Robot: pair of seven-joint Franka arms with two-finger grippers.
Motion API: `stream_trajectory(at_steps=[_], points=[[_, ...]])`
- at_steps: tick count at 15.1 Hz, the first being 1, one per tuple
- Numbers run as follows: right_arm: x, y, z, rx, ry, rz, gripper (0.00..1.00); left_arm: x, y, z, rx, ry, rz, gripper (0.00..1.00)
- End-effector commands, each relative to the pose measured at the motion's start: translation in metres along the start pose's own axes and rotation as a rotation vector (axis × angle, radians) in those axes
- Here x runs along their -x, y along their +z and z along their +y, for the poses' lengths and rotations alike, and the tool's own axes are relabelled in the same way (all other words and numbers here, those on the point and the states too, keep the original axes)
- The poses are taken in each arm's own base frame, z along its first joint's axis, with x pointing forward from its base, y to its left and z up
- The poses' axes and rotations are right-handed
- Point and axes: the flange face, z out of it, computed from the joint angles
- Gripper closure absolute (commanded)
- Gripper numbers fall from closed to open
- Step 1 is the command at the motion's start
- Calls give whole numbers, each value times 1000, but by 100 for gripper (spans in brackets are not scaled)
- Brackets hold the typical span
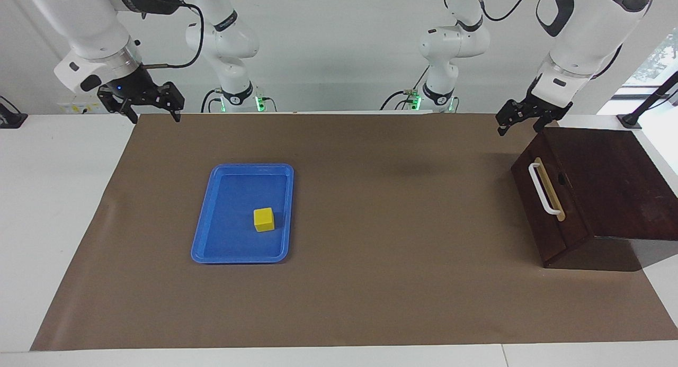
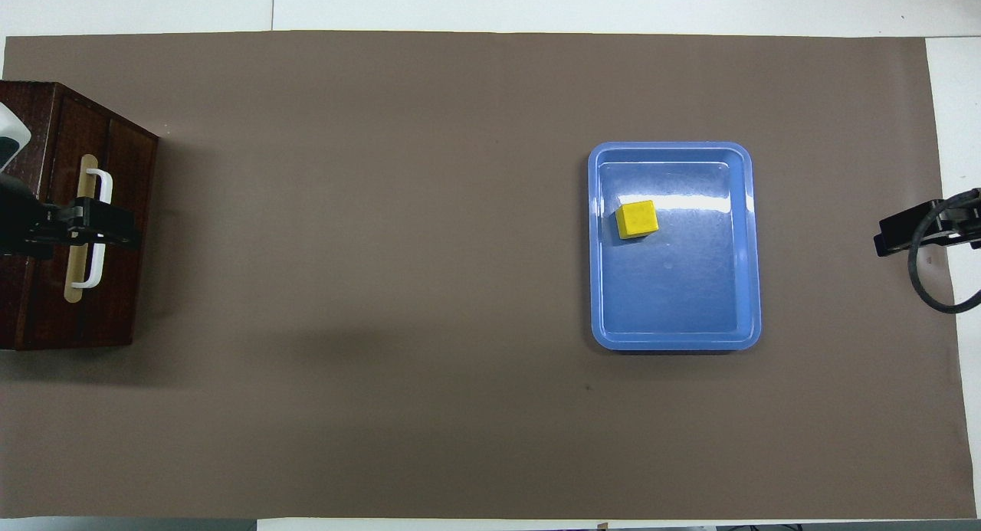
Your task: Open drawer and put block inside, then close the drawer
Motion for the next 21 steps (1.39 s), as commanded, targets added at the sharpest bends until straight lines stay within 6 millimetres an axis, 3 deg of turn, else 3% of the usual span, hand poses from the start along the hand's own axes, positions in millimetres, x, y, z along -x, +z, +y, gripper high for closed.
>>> stream_trajectory(at_steps=[1, 17, 21], points=[[-1, -3, 5, 19, 1, 12, 0, 7, -3, -1, 12, -6, -2, 0], [-1, -1, 7, 9, 15, 19, 0, 7, -3, -1, 12, -6, -2, 0], [3, 12, 5, -55, 168, 5, 0, 7, -3, -1, 12, -6, -2, 0]])
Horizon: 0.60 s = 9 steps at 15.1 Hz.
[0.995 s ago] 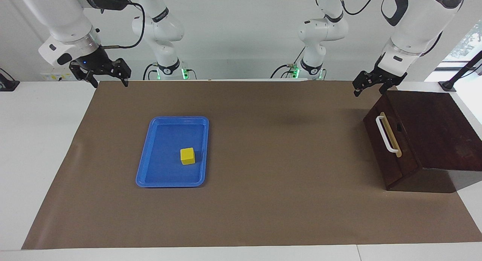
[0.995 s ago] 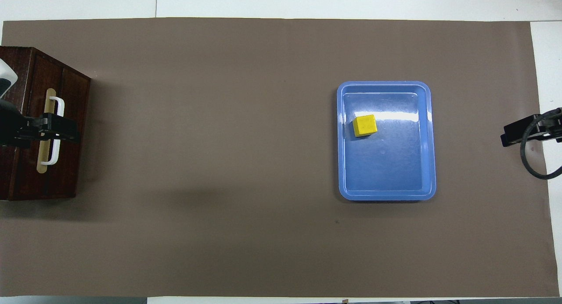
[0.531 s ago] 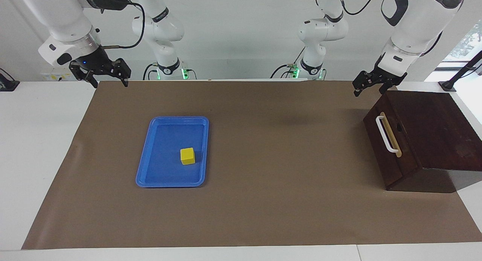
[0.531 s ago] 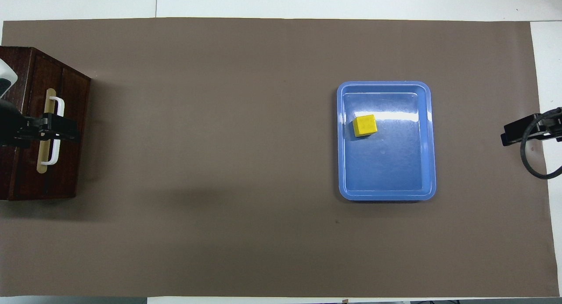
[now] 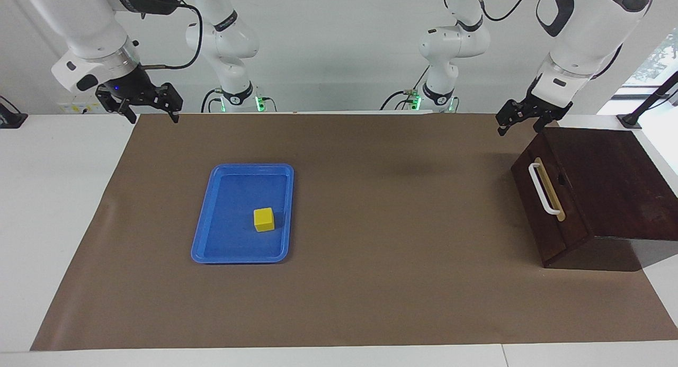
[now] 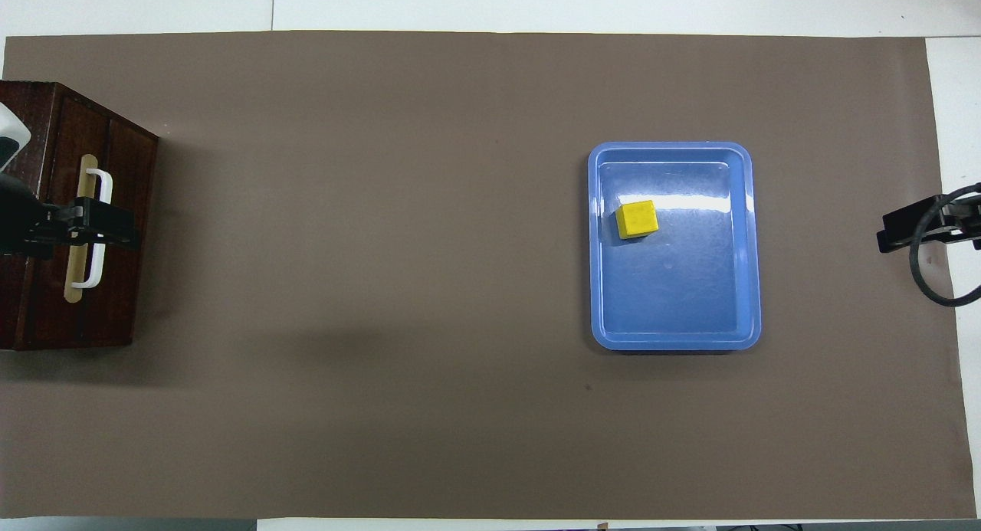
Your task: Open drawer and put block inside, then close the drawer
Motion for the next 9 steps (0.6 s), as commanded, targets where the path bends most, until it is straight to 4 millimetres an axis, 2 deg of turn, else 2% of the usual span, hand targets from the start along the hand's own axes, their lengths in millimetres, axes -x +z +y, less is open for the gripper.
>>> stream_trajectory(at_steps=[1, 4, 5, 7, 9], points=[[3, 17, 9, -78, 163, -12, 0, 7, -3, -1, 12, -6, -2, 0], [0, 46, 13, -239, 488, -77, 0, 8, -3, -5, -9, -9, -15, 0], [-5, 56, 14, -281, 576, -102, 0, 12, -3, -19, -61, -27, -37, 0], [-28, 86, 15, -371, 786, -196, 0, 14, -4, -65, -86, -111, -44, 0], [-41, 111, 11, -426, 968, -284, 0, 14, -5, -88, -82, -158, -40, 0]])
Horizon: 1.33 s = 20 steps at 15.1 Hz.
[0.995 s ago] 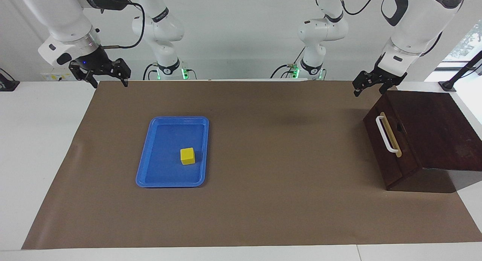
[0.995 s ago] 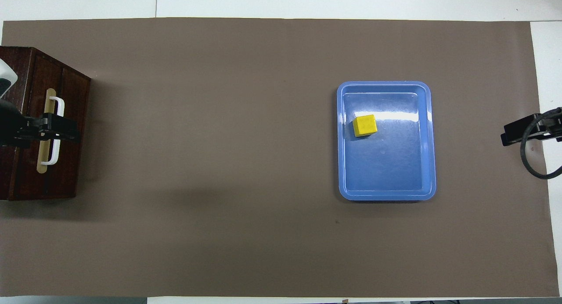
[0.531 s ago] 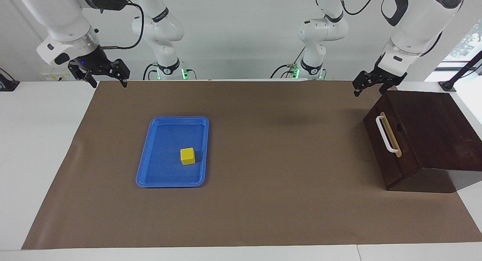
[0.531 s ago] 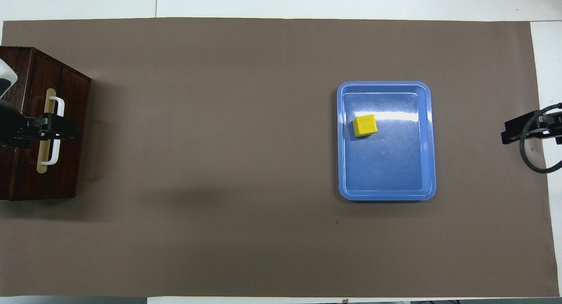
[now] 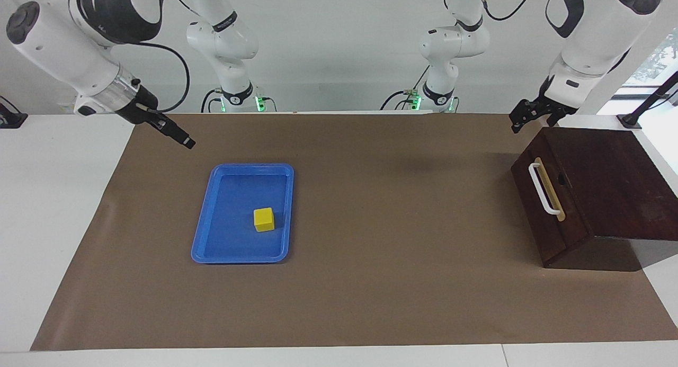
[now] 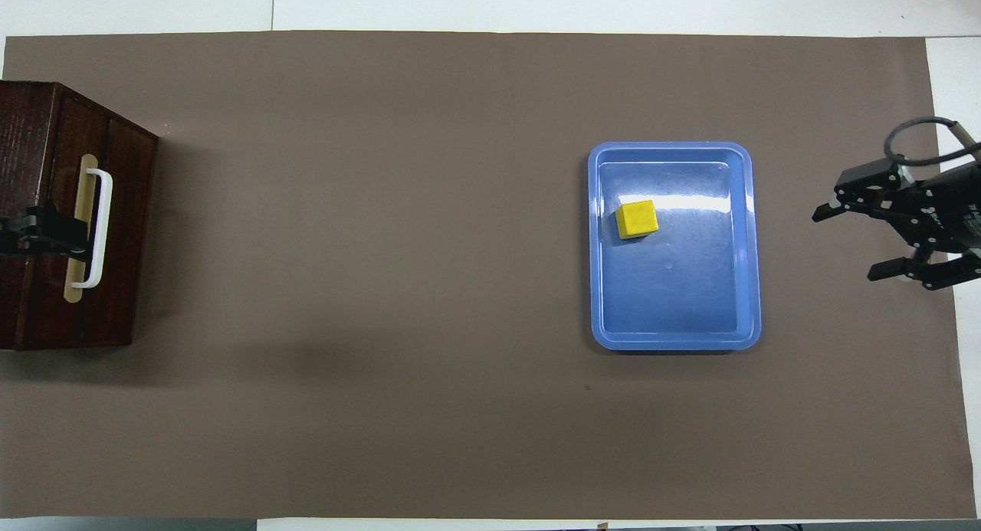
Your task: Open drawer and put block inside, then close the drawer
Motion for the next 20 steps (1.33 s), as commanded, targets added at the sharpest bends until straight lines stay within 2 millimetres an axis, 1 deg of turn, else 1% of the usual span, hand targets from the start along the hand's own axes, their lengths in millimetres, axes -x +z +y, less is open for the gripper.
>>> stream_trajectory(at_steps=[1, 3, 4, 5, 7, 9, 11, 13, 14, 15, 16, 17, 18, 20], points=[[-22, 40, -4, -61, 272, -103, 0, 7, -3, -31, -9, -55, -10, 0], [-33, 75, 1, -107, 364, -180, 0, 7, -2, -32, -9, -57, -10, 0], [-39, 91, 4, -141, 430, -227, 0, 8, -3, -27, -10, -48, -9, 0], [-40, 106, 5, -159, 475, -246, 0, 8, -3, -23, -11, -40, -8, 0], [-42, 123, 3, -177, 521, -301, 0, 8, -4, -20, -12, -34, -6, 0], [-62, 148, 8, -161, 569, -368, 0, 8, -3, -22, -12, -37, -7, 0], [-70, 169, 9, -136, 587, -397, 0, 8, -3, -22, -12, -37, -7, 0], [-78, 176, 8, -130, 599, -441, 0, 8, -3, -19, -12, -30, -8, 0], [-82, 179, 6, -121, 597, -457, 0, 8, -7, -10, -14, -12, 2, 0], [-86, 181, 5, -120, 598, -464, 0, 10, -8, 4, -17, 11, 4, 0], [-89, 181, 8, -123, 605, -467, 0, 10, -7, 8, -18, 20, 5, 0], [-91, 186, 8, -125, 613, -475, 0, 11, -7, 11, -19, 26, 4, 0], [-95, 188, 7, -131, 613, -475, 0, 14, -6, 19, -21, 38, 2, 0], [-106, 194, 4, -139, 605, -476, 0, 16, -9, 48, -25, 106, 36, 0]])
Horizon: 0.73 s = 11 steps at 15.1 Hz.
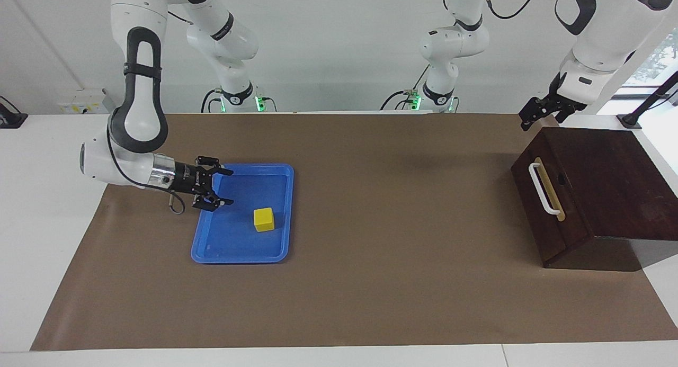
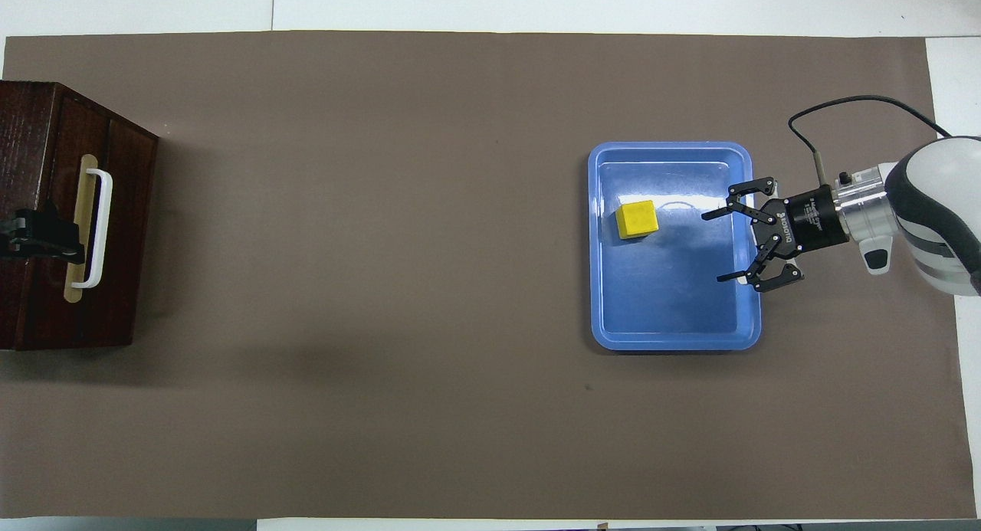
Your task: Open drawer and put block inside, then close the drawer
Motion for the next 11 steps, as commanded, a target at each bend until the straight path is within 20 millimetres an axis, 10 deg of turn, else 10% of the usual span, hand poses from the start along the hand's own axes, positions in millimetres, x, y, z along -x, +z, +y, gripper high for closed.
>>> stream_trajectory(at_steps=[1, 11], points=[[-12, 0, -18, -11, -7, -35, 0, 9, 0, 35, -34, 81, 48, 0], [-8, 34, -42, -103, -63, -70, 0, -30, 92, 91, -395, 321, 146, 0]])
